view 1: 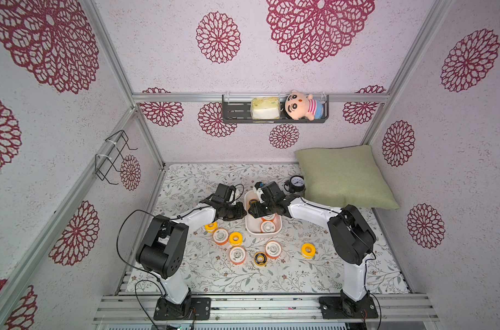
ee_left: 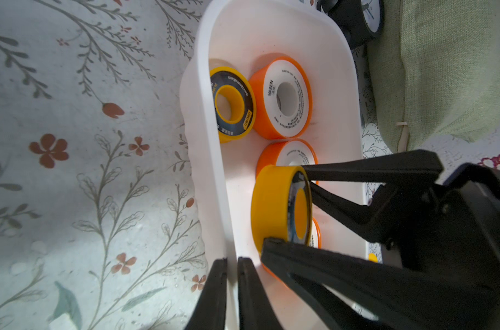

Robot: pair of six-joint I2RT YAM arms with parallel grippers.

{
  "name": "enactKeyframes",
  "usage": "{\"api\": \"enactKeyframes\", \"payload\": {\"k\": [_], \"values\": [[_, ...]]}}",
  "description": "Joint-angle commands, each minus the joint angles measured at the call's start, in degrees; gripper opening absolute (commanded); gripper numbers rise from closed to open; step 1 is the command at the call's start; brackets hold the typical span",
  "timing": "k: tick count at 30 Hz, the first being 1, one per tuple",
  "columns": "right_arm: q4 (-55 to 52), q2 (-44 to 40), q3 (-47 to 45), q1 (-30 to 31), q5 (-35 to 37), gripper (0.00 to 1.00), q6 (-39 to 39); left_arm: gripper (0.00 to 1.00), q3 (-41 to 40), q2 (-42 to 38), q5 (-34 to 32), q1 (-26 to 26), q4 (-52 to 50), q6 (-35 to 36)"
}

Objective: Put the sealing tape into the storage box
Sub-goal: Place the sealing tape in the storage box.

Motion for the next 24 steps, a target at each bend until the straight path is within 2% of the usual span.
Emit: {"api": "enactKeyframes", "payload": {"k": [1,24], "values": [[-0.4,0.5,2.2,0.2,1.8,0.53,0.2,0.13,1.4,0.4,-0.1,-0.2,0.3,0.1],[-2.8,3.2,4.8,0.2,3.8,0.64,-0.2,0.14,1.6,-0.1,-0.3,-0.2,-0.5,0.4]]}}
